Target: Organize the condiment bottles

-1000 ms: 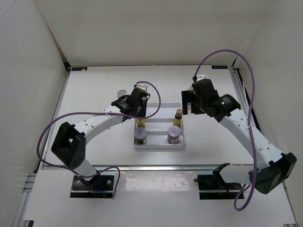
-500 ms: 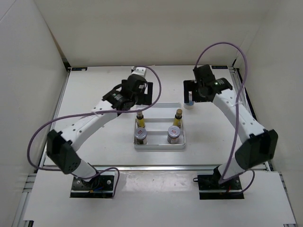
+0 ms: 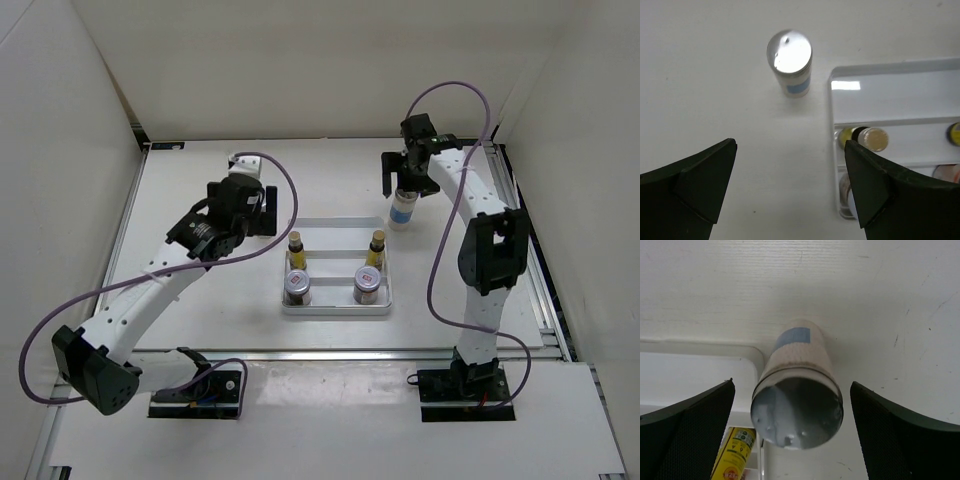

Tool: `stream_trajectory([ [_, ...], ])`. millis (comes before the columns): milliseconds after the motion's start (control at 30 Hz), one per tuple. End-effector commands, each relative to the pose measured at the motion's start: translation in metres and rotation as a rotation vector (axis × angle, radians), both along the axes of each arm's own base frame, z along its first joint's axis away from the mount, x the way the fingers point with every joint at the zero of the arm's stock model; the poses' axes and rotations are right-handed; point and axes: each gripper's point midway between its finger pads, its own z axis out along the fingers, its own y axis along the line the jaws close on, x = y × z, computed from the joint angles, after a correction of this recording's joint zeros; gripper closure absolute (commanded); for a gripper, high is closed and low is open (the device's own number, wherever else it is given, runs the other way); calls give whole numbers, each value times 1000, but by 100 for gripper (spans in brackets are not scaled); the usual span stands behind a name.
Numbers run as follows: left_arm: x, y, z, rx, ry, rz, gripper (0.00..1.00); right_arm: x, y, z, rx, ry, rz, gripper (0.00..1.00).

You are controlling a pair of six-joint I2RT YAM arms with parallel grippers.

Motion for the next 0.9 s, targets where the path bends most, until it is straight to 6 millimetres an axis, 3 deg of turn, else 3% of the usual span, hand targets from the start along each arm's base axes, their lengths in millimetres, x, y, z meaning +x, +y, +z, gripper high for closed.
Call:
stream_trajectory([
  [0,-7,14,-10,10,34,26,0,14,0,5,25,-14,7,1],
  [133,-6,20,-15,-20,55,44,0,15,-10,-9,16,21,-14,4],
  [233,-6,20,-13,-53,60,38,0,13,-11,-12,33,35,-12,25],
  [267,-5,21,-14,-60,64,39,0,13,-10,-12,37,36,-20,37],
  [433,-2,22,-21,-87,94,50,0,8,-9,34,47,-65,0,63],
  [467,-2,20,-21,-92,97,43,0,10,-9,60,36,-132,10,67],
  [567,-1,18,-24,-101,109,42,0,3,4,94,51,-205,52,68],
  [600,-1,18,-24,-101,109,42,0,0,12,114,60,-253,81,68],
  [700,1,20,-34,-98,133,60,0,-17,38,130,87,-271,179,68],
  [767,2,19,-37,-100,143,66,0,-30,59,127,135,-246,256,69],
  [867,2,17,-41,-107,156,65,0,-43,70,107,136,-193,291,69],
])
